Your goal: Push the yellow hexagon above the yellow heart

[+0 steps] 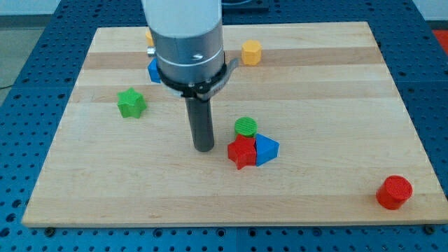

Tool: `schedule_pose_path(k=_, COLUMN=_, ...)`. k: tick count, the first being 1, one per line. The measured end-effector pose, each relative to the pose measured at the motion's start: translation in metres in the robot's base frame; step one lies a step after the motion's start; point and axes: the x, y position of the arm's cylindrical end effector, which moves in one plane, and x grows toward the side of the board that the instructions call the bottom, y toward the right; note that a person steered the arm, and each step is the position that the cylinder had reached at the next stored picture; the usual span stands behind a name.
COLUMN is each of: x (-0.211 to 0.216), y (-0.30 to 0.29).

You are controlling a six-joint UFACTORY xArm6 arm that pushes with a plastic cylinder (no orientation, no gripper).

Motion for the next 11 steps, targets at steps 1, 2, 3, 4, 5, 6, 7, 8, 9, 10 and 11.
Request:
schedule_pose_path(k=1, x=0.002, y=0.039)
schedule_pose_path(k=2, x=0.015, y=0.065)
schedule_pose_path(k=3, x=0.034, y=0.069)
schedule_pose_path(k=4, x=0.060, y=0.087)
schedule_pose_path(k=5, x=0.062, y=0.073)
schedule_pose_path(k=6, x=0.068, y=0.040)
schedule_pose_path(k=7, x=0.081, y=0.064)
schedule_pose_path(k=8, x=0.081, y=0.115)
schedule_pose_path(k=9, x=0.081, y=0.137)
schedule_pose_path(k=10, x=0.081, y=0.151)
schedule_pose_path(k=11, x=0.081, y=0.170)
